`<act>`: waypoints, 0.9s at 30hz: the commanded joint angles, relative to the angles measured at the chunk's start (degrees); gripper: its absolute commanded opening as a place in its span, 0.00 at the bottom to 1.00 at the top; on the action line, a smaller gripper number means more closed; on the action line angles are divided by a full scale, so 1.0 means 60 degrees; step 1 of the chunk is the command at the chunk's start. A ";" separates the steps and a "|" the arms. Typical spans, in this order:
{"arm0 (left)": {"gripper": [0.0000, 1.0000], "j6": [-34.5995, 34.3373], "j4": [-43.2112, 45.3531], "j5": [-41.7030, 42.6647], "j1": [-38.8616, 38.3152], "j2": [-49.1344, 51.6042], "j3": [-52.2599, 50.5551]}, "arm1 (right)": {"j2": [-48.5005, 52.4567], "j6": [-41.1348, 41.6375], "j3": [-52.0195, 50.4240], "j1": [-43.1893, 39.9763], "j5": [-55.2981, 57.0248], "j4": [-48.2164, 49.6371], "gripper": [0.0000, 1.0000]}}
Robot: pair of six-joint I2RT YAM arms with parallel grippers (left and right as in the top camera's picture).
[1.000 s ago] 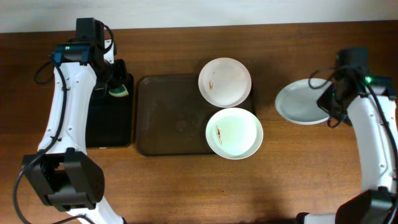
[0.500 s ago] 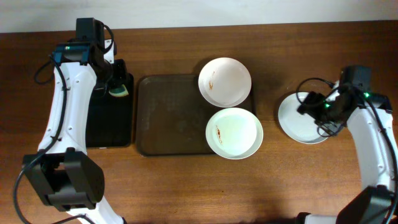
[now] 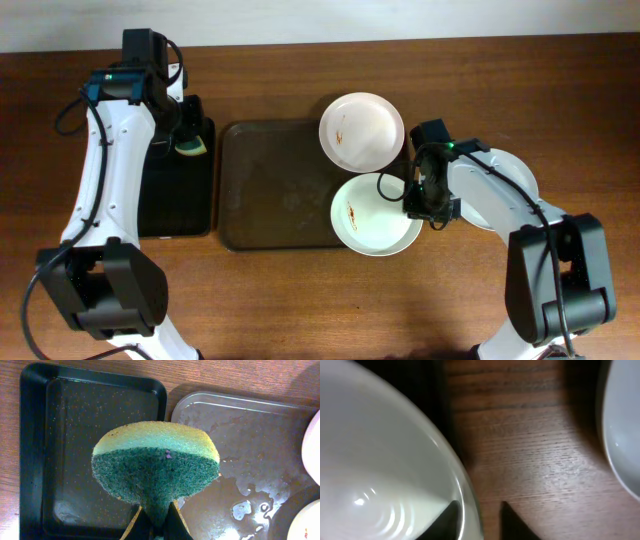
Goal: Clean dirty plates on tray and stack at the side
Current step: 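Move the right gripper back to grasp the front-right plate's rim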
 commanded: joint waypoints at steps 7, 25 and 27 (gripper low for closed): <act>0.01 0.0124 0.0018 -0.0033 0.0033 0.0047 0.0091 | 0.0127 0.0382 -0.0047 0.0623 -0.2029 0.0331 0.04; 0.01 0.0124 0.0007 0.0546 0.0000 0.0109 0.0084 | 0.1311 0.3850 -0.0040 0.2900 -0.0576 0.5213 0.33; 0.01 0.0127 -0.0073 0.0667 -0.0189 0.0295 0.0084 | 0.1526 0.3665 -0.0040 0.2958 -0.1067 0.5391 0.29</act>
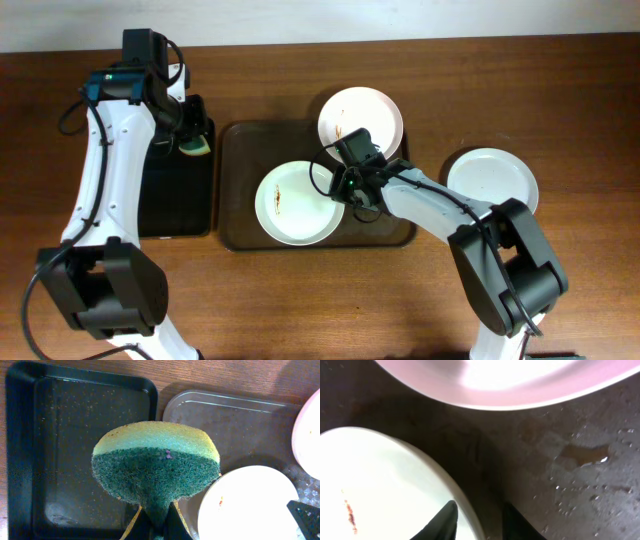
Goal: Clean dirty plates on tray and stack at the side
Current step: 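Move the right gripper back to grasp the front-right plate's rim, then scrub the front plate with the sponge in the left gripper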
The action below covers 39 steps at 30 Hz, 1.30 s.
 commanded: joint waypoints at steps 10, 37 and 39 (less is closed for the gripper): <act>0.01 0.0998 -0.0215 0.0929 -0.1781 0.2069 0.0084 | 0.0707 -0.0113 -0.0033 0.0138 -0.0954 0.0280 0.04; 0.01 -0.0441 -0.0929 -0.2084 -0.1938 0.4532 0.0098 | 0.0707 -0.0149 -0.0033 0.0138 -0.0951 0.0138 0.04; 0.01 0.1548 -0.1800 0.0685 -0.2153 0.4532 0.0098 | 0.0707 -0.0149 -0.0033 0.0138 -0.0951 0.0142 0.04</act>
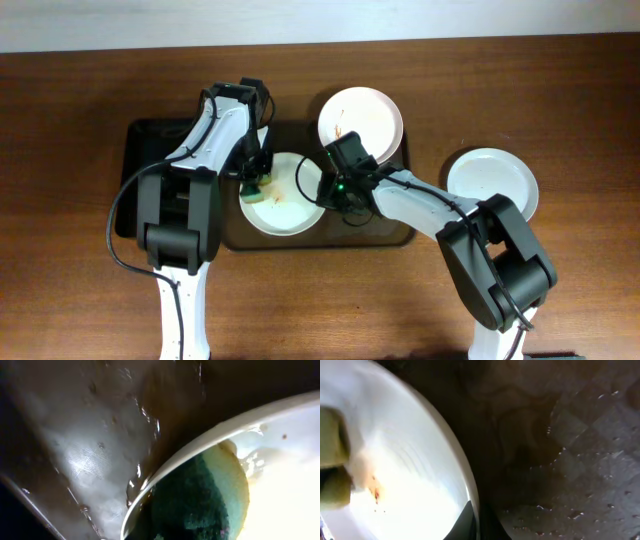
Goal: Clean dirty plates on tray and stack at the side
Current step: 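Scrub the front plate with the sponge in the left gripper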
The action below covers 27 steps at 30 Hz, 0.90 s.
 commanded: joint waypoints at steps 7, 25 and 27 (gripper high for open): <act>0.01 0.1056 0.1260 0.3617 -0.0594 0.0455 -0.0208 | 0.0306 0.0029 -0.0135 -0.0102 0.0415 -0.0229 0.04; 0.01 -0.1173 -0.0328 -0.2076 0.0182 -0.3082 0.2018 | -0.0412 -0.1089 0.0382 -0.0087 0.0222 -0.1198 0.04; 0.01 -0.0878 -0.0616 -0.1395 0.0856 -0.3515 0.2018 | -0.1293 -0.1592 0.0885 0.0073 0.1417 -0.2495 0.04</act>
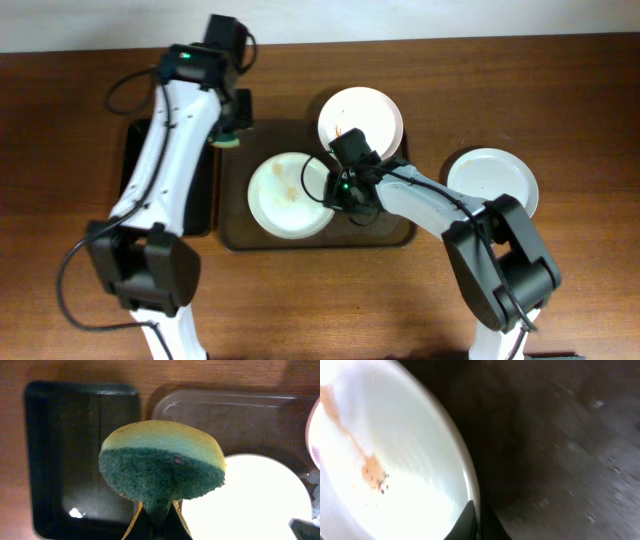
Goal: Clean dirty plates on tray and stack at the side
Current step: 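Scrub the front plate with the sponge in the left gripper, then lift the front plate with the right gripper and stack it on the right plate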
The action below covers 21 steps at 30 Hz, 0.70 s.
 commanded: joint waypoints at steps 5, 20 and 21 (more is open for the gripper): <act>0.01 0.0736 -0.0091 0.1985 0.2040 -0.0641 0.0127 | -0.2670 -0.1814 0.1657 0.1741 0.5421 -0.2867 0.04; 0.01 0.0736 0.0062 0.1963 0.2371 -0.0525 0.0095 | -0.2459 -0.2412 0.1916 0.5231 1.6109 -0.2896 0.04; 0.01 0.0736 0.0062 0.1938 0.2368 -0.0525 0.0095 | -0.2459 -0.2404 0.1916 0.5224 1.5711 -0.2827 0.04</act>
